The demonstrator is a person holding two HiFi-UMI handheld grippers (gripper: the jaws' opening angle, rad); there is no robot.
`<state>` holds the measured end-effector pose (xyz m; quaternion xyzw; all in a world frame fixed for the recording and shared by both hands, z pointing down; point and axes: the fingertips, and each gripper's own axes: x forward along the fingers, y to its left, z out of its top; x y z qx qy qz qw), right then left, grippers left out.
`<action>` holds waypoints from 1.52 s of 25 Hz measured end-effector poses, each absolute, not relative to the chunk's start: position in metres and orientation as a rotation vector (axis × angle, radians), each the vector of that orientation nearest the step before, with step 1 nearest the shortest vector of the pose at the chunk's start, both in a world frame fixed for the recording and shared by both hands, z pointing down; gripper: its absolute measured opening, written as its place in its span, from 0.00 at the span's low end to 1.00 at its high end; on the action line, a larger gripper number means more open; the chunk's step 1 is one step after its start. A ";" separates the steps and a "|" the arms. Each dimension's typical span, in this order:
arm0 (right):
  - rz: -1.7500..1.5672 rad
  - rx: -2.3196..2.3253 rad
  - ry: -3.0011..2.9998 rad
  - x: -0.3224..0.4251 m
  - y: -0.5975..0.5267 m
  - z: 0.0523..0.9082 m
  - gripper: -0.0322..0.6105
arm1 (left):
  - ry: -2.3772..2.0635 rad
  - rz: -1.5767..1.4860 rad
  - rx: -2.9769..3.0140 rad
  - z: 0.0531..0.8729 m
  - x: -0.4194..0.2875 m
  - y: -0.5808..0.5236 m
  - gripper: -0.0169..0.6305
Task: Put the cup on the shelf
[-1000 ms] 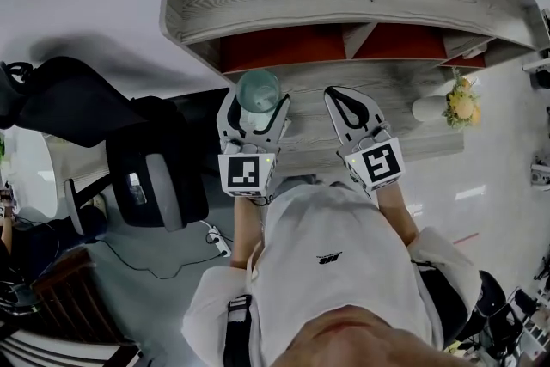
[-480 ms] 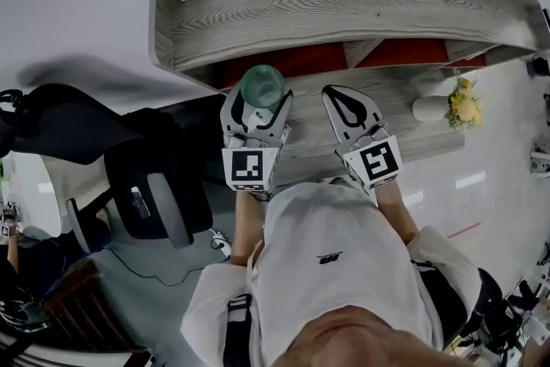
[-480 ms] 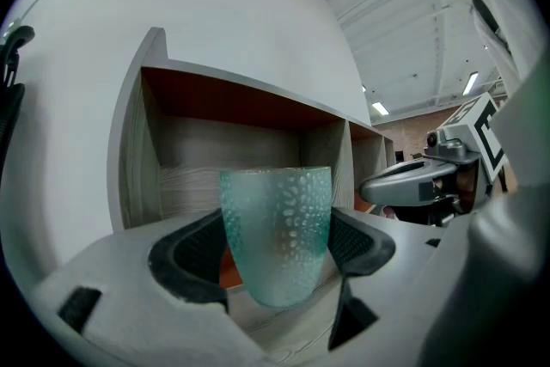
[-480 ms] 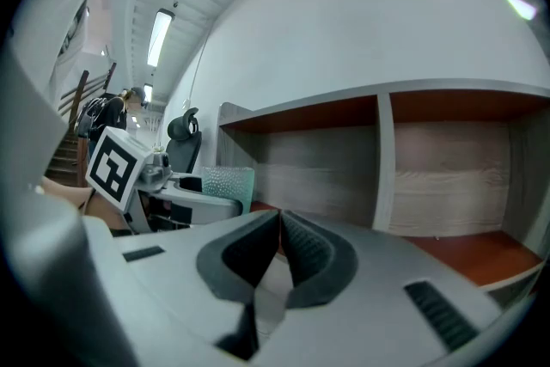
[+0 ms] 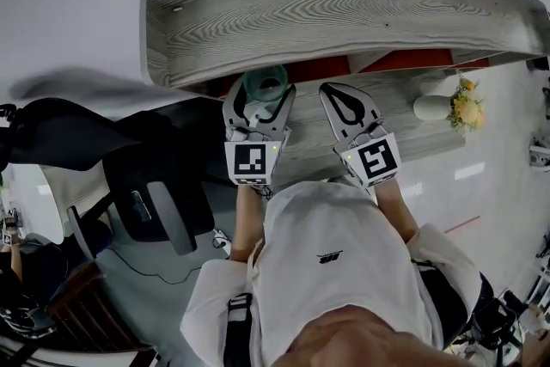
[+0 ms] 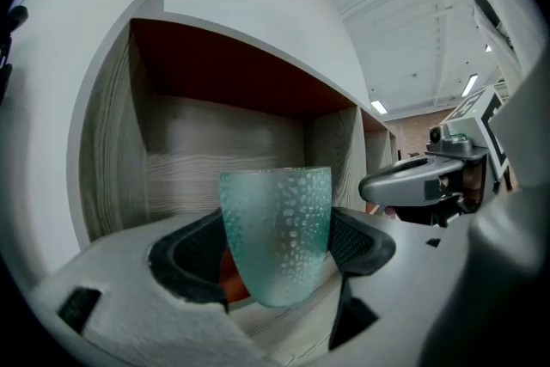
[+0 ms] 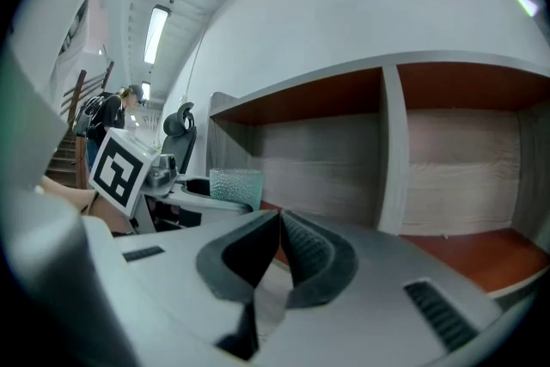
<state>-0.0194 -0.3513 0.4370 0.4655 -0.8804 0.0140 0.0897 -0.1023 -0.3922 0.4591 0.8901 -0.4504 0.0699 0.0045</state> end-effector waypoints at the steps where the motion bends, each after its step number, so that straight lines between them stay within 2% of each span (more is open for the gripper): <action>1: 0.044 1.384 -2.620 -0.020 -0.353 0.437 0.10 | -1.407 0.219 2.786 0.460 -0.102 -0.393 0.60; 38: -0.004 1.413 -2.622 -0.009 -0.352 0.426 0.10 | -1.429 0.356 2.796 0.470 -0.086 -0.413 0.60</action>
